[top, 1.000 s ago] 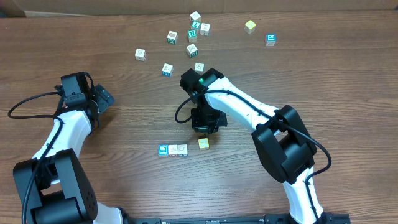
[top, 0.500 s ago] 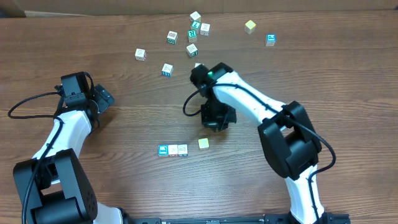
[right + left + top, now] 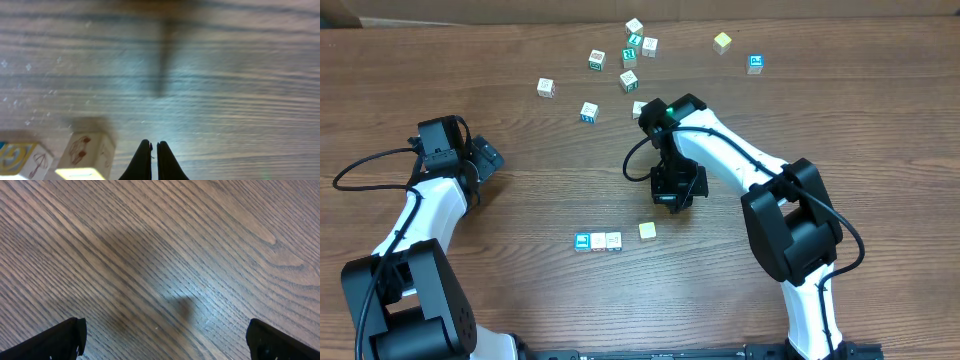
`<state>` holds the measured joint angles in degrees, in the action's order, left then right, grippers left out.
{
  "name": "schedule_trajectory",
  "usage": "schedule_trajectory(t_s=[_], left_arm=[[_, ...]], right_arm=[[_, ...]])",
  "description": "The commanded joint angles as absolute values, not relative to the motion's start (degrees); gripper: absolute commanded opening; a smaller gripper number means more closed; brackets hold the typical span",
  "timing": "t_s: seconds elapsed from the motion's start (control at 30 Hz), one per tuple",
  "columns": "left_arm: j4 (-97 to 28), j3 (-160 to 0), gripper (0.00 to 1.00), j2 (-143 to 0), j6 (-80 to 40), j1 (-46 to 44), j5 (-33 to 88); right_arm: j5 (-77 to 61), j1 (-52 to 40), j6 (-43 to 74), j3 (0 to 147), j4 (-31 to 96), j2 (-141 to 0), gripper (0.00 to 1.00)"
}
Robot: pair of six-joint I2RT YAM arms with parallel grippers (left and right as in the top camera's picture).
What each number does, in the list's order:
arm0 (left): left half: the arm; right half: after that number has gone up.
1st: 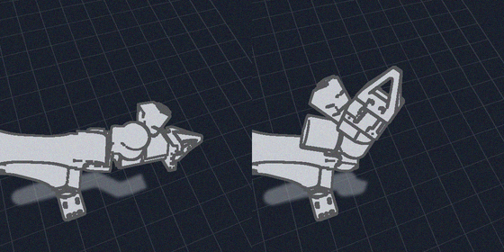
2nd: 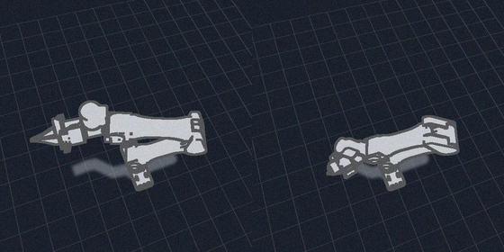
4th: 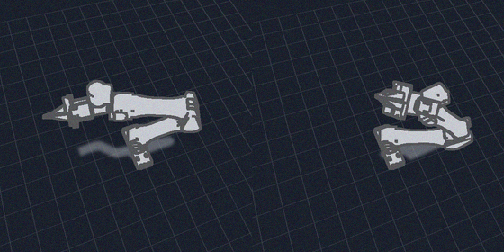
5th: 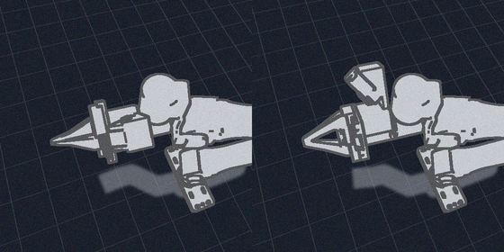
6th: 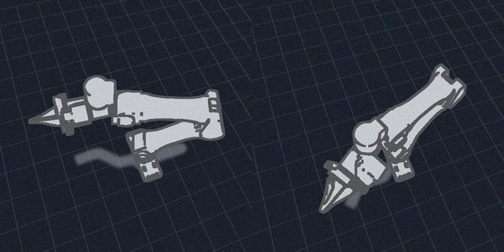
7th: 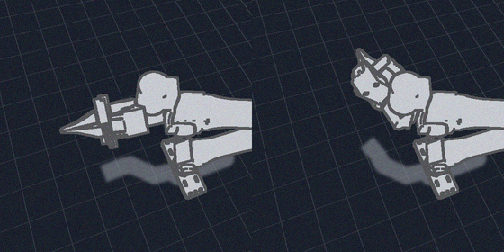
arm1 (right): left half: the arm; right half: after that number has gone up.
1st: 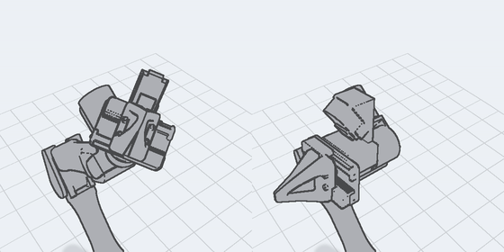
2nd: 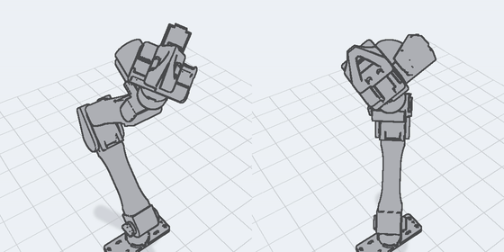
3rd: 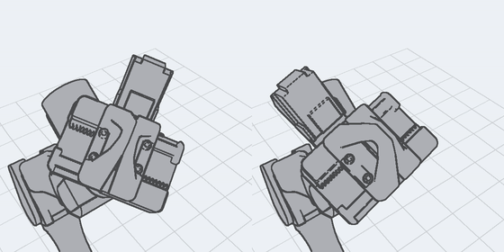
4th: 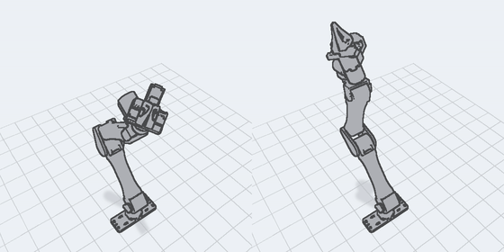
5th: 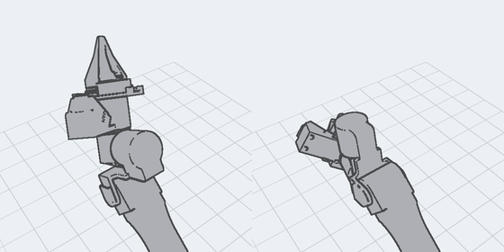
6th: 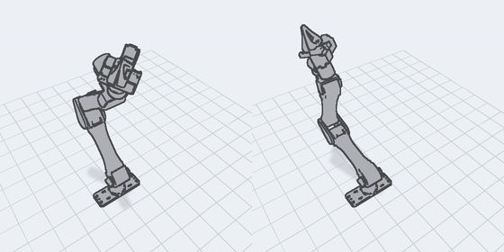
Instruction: Form a horizontal line
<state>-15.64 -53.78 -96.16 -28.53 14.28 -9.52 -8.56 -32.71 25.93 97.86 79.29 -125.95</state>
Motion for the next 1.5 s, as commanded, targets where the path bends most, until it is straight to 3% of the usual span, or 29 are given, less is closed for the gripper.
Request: schedule_trajectory(t_s=[0.0, 1.47], left_arm=[[-15.62, -54.52, 1.00, -95.88, -28.32, 14.24, -10.28], [-15.62, -54.52, 1.00, -95.88, -28.34, 14.24, -10.28]], right_arm=[[-10.81, -34.70, 25.04, 97.51, 79.81, -125.27, 0.04], [-10.35, -38.13, 25.04, 97.49, 80.05, -125.27, 0.04]])
